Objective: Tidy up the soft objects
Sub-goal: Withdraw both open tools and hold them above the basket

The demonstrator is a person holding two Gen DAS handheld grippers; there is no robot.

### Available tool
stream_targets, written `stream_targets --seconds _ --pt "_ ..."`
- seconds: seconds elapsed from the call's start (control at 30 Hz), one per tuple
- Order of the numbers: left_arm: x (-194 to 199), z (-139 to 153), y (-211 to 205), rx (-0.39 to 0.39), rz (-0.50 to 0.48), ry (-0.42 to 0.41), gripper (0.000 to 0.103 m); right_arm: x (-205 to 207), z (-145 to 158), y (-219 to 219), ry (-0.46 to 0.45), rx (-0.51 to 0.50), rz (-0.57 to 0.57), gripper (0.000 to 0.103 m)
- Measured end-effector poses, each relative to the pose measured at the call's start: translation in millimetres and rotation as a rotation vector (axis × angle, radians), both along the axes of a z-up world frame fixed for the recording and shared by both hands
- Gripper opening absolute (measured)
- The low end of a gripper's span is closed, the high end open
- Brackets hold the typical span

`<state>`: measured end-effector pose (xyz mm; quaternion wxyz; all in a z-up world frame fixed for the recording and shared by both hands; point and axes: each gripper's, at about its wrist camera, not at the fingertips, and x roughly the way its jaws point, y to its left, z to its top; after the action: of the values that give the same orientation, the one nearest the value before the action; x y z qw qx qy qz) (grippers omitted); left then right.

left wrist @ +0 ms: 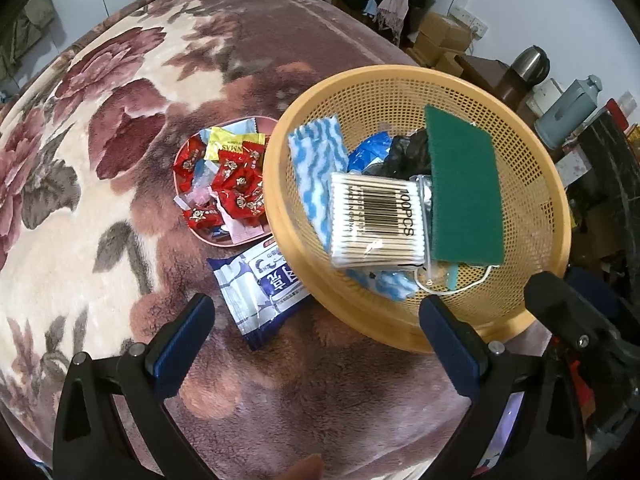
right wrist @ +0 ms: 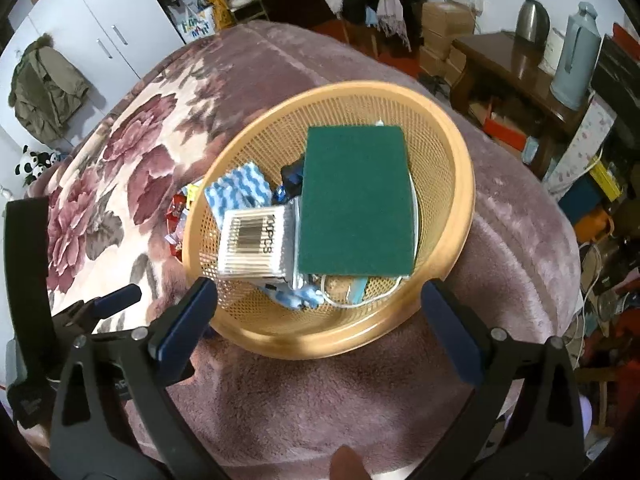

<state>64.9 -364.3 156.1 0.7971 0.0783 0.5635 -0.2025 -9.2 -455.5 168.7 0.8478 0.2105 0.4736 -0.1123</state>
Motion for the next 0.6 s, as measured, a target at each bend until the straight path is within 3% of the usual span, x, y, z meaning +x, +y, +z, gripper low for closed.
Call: stream_targets --seconds 0.1,0.3,0.6 --pt "0.0 -1.7 0.7 0.003 0.005 -0.003 0.102 0.3 -3.1 -0.9 0.024 0.020 -0.013 0.102" --pt "-0.2 -2.0 8.4 -0.008 0.029 -0.029 0.101 -5.4 -0.2 3.2 0.032 -0.088 -0.053 0.102" --pt "2.9 -4.9 24.6 -0.009 0.051 -0.038 0.101 -0.9 -2.1 5.0 0.029 -0.061 -0.046 0.102"
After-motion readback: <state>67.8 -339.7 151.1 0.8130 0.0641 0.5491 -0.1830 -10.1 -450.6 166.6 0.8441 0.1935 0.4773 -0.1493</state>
